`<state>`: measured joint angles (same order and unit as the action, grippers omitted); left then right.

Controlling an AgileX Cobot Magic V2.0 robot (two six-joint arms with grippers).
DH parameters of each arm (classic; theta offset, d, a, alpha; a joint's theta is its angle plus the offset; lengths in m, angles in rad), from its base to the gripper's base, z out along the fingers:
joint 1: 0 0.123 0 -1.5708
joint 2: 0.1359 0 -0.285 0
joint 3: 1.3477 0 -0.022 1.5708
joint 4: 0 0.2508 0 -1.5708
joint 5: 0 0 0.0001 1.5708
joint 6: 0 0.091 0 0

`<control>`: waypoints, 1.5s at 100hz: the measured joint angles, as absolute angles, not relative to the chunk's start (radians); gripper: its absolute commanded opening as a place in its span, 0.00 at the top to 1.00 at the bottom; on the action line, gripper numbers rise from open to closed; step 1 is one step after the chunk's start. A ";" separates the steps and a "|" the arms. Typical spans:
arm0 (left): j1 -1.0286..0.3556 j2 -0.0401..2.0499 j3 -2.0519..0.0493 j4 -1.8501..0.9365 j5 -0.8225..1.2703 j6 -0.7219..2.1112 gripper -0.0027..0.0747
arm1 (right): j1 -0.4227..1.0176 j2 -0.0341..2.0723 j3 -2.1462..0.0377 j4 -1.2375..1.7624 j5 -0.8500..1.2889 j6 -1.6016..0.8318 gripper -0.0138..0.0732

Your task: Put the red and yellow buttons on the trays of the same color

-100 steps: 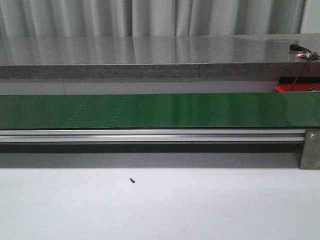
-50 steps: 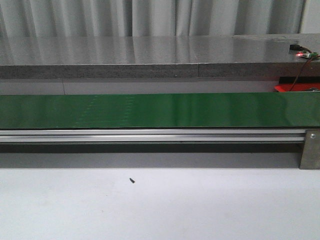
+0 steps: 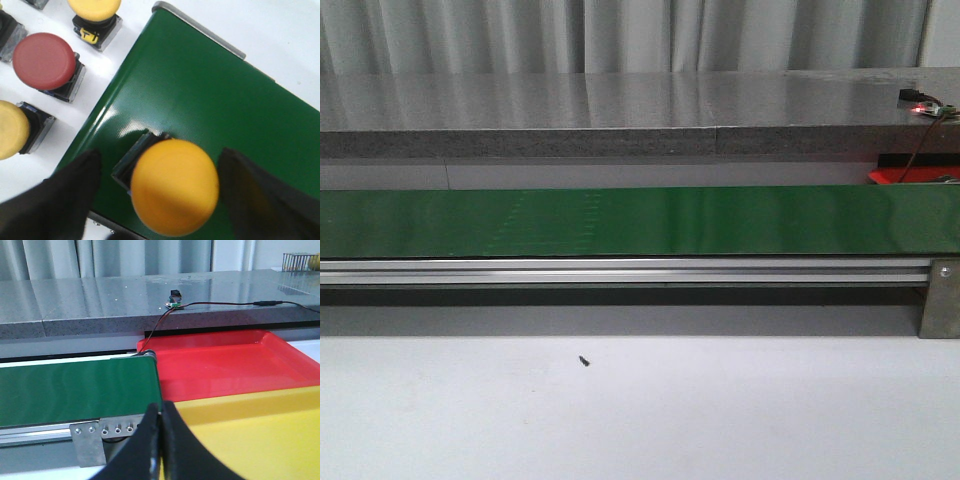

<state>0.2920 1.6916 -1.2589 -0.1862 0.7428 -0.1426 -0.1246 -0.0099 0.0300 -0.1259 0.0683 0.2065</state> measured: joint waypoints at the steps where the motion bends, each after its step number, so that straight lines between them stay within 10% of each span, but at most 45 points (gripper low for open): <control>1: 0.292 1.692 -1.259 -0.189 0.743 -0.143 0.12 | -0.125 -0.010 0.030 -0.126 0.068 0.206 0.91; 65: 0.308 1.495 -1.259 -0.183 0.761 -0.143 0.14 | -0.125 -0.010 0.030 -0.126 0.068 0.206 0.91; 150: 0.661 1.475 -1.250 -0.045 0.858 -0.126 0.14 | -0.125 -0.010 0.030 -0.126 0.068 0.206 0.91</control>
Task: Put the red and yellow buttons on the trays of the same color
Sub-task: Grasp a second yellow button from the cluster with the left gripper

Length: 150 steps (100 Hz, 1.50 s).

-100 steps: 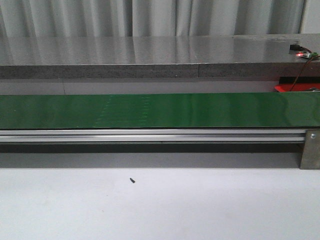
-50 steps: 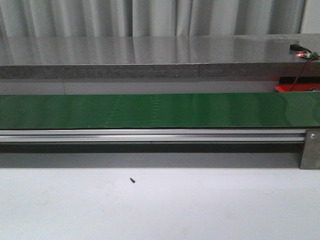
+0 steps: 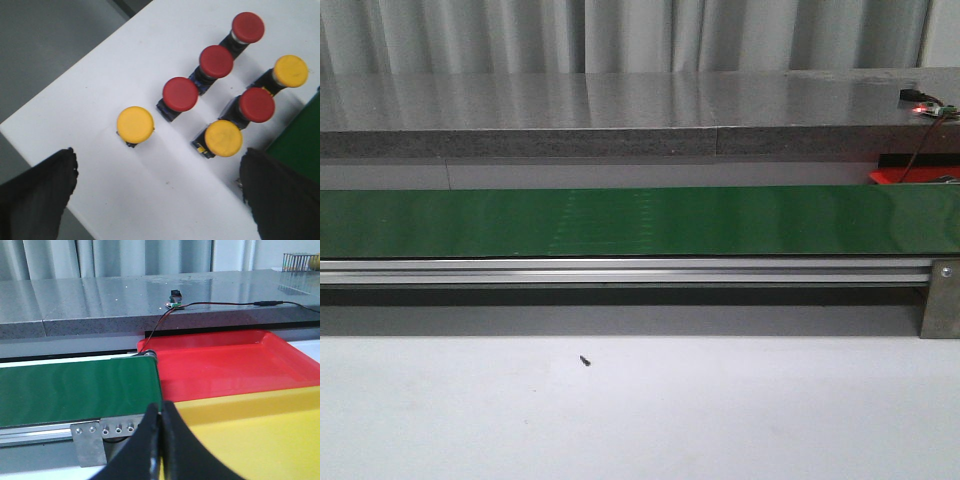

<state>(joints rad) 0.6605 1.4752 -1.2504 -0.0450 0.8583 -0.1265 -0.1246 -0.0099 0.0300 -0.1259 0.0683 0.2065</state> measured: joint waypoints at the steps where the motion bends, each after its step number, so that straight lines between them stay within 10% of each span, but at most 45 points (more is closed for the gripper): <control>1: 0.662 1.477 -1.248 -0.045 0.858 -0.126 0.14 | -0.125 -0.010 0.030 -0.126 0.068 0.206 0.91; 150: 0.683 1.861 -1.226 -0.045 0.620 -0.079 0.14 | -0.125 -0.010 0.030 -0.126 0.068 0.206 0.91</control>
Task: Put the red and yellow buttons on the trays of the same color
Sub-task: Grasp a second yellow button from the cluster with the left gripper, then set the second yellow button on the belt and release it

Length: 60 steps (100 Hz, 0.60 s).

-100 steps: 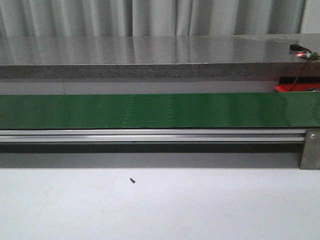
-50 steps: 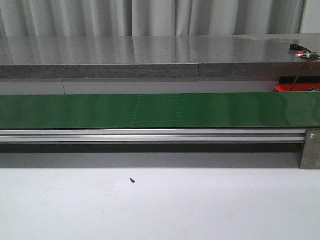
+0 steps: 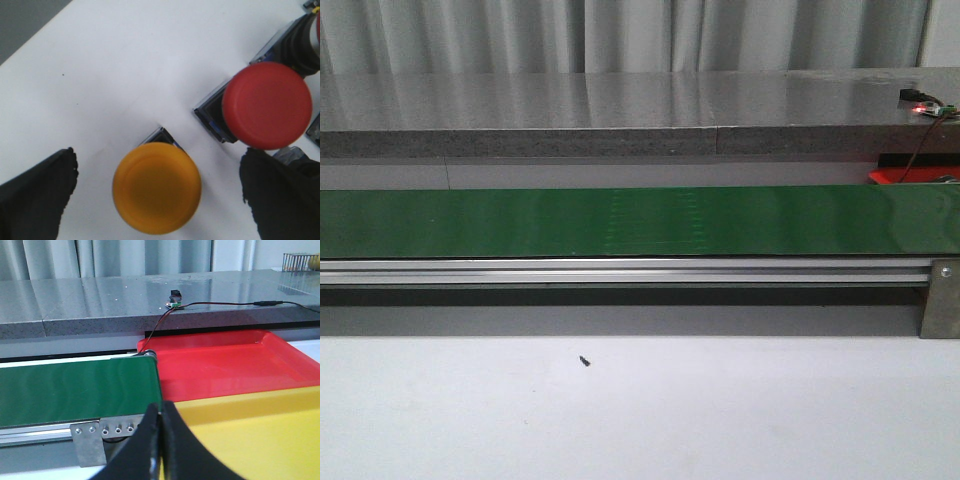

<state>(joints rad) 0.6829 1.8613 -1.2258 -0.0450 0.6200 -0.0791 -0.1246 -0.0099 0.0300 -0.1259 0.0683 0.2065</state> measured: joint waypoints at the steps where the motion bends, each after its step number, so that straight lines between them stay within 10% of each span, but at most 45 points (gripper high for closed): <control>1: 0.683 1.863 -1.226 -0.045 0.620 -0.079 0.14 | -0.125 -0.010 0.030 -0.126 0.068 0.206 0.91; 20: 0.683 1.888 -1.226 -0.045 0.616 -0.079 0.18 | -0.125 -0.010 0.030 -0.126 0.068 0.206 0.91; 60: 0.683 1.897 -1.226 -0.028 0.612 -0.079 0.64 | -0.125 -0.010 0.030 -0.126 0.068 0.206 0.91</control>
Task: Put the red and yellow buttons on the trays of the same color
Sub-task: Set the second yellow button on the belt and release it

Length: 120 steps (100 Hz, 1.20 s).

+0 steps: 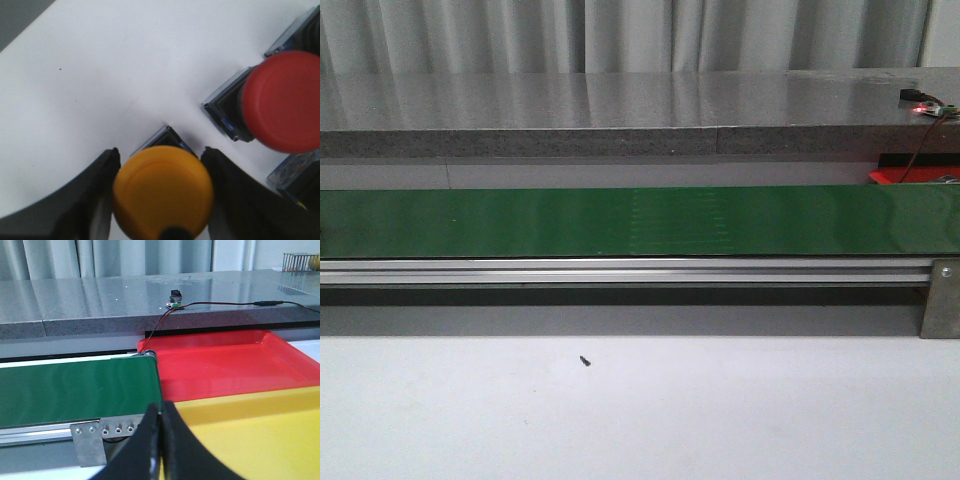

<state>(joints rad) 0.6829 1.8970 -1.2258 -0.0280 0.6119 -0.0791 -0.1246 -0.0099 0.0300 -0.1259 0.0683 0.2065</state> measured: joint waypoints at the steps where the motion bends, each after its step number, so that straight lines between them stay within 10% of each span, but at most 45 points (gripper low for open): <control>1: 0.683 1.897 -1.226 -0.028 0.612 -0.079 0.64 | -0.125 -0.010 0.030 -0.126 0.068 0.206 0.91; 80: 0.671 1.671 -1.226 -0.014 0.684 -0.079 0.67 | -0.125 -0.010 0.030 -0.126 0.068 0.206 0.91; 120: 0.403 1.596 -1.307 -0.013 0.789 -0.045 0.67 | -0.125 -0.010 0.030 -0.126 0.068 0.206 0.91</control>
